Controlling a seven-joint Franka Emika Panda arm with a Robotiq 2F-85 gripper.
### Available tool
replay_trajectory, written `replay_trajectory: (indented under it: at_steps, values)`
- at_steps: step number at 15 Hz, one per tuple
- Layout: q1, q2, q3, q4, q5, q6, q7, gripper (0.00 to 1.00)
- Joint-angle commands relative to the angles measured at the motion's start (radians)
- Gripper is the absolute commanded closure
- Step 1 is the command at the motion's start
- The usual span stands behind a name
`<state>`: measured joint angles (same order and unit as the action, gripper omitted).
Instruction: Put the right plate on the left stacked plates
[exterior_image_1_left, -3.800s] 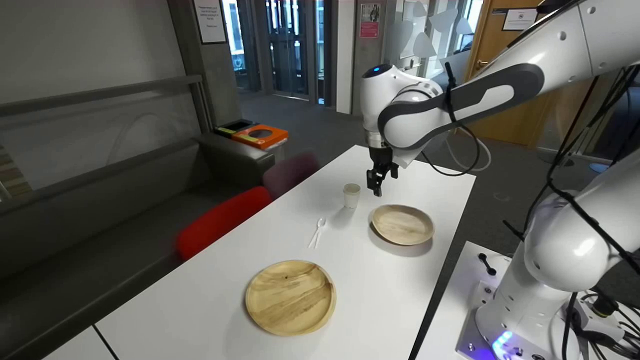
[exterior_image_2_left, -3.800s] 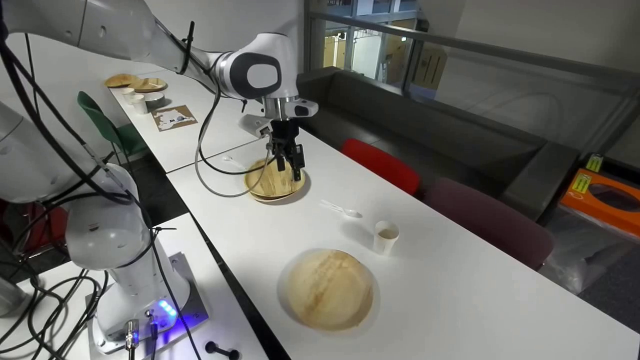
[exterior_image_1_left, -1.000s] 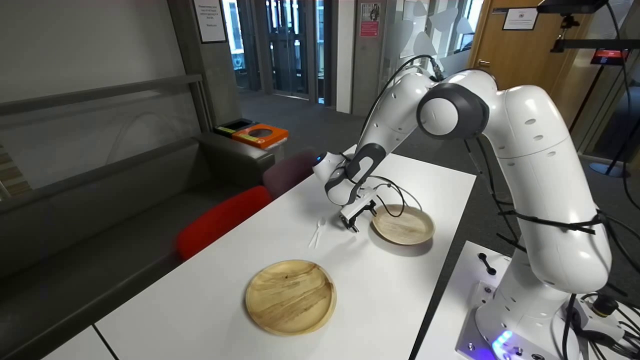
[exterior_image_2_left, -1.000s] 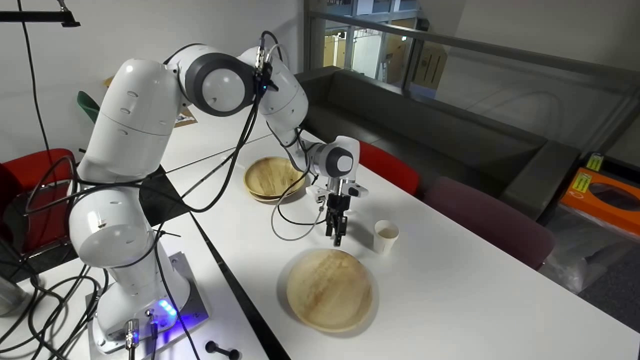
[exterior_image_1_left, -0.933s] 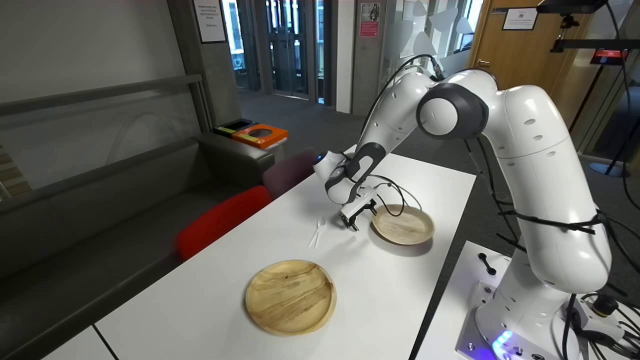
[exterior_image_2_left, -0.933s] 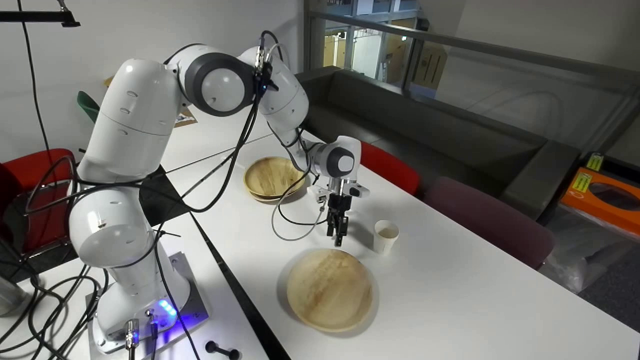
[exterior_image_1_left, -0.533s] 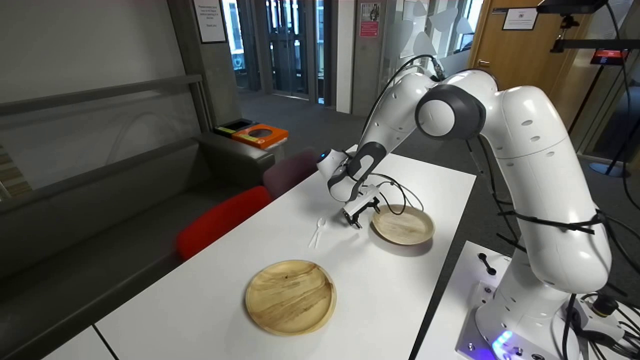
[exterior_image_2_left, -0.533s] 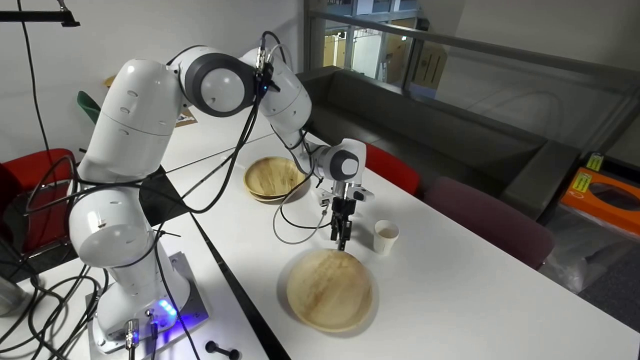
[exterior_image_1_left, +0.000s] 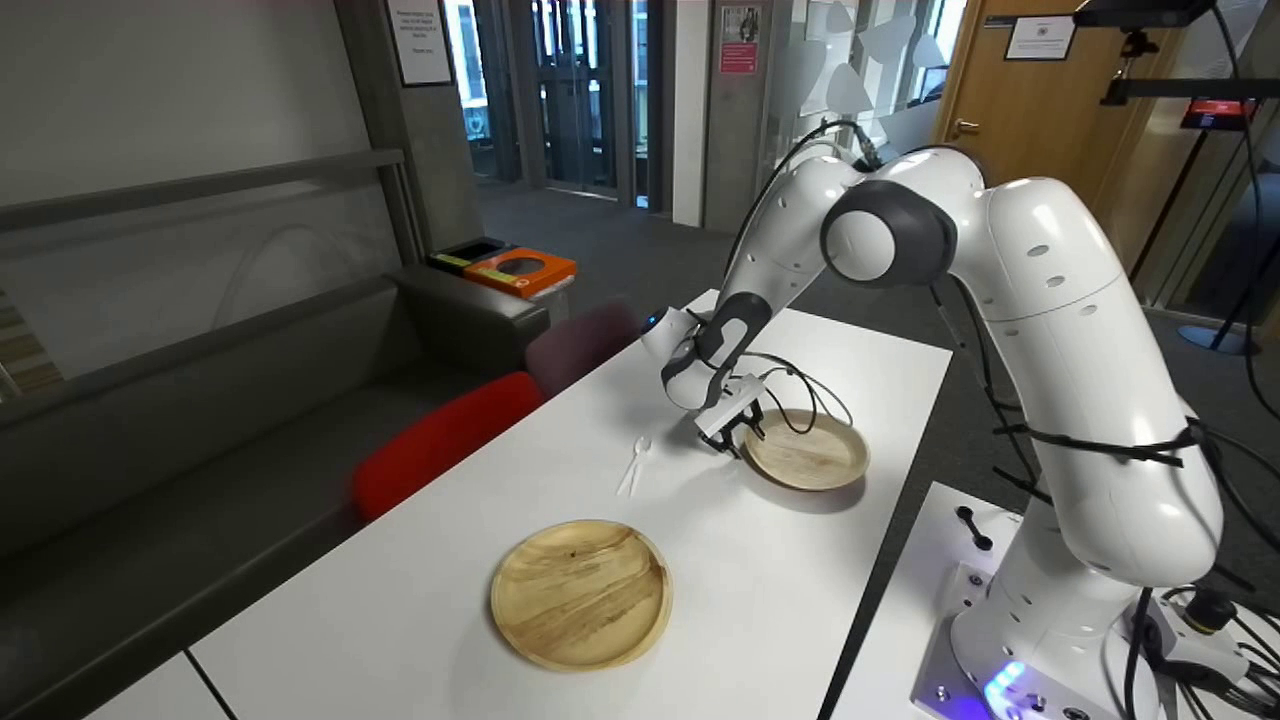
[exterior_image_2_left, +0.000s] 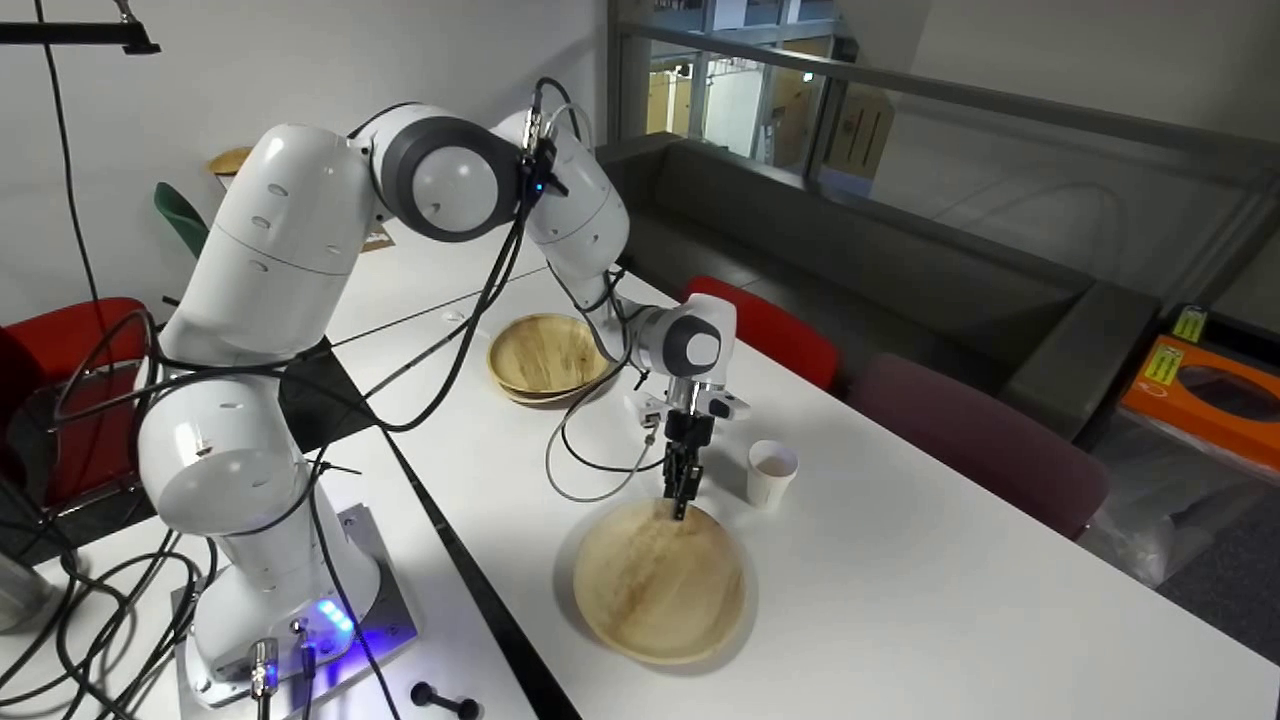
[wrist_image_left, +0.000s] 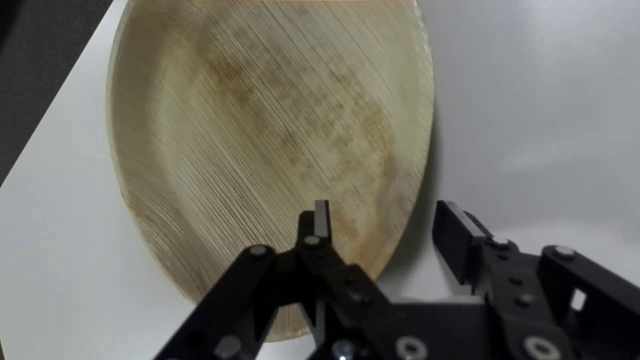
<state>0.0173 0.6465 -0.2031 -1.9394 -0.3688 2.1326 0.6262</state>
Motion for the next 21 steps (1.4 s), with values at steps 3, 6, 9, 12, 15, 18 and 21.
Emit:
replay_trajectory:
  at_steps: [3,6,9,12,15,18,21]
  values:
    - [0.016,-0.026,-0.016,-0.021,0.011,0.019,0.001,0.87]
    - [0.057,-0.069,-0.021,-0.086,-0.036,0.06,0.03,1.0]
    - [0.138,-0.097,-0.046,-0.147,-0.152,0.102,0.107,0.99]
    - [0.216,-0.128,-0.059,-0.213,-0.318,0.108,0.223,0.99]
    - [0.25,-0.169,-0.023,-0.281,-0.461,0.09,0.344,0.99]
    - [0.235,-0.203,0.035,-0.334,-0.53,0.074,0.403,0.99]
    - [0.19,-0.239,0.096,-0.378,-0.456,0.082,0.416,0.99]
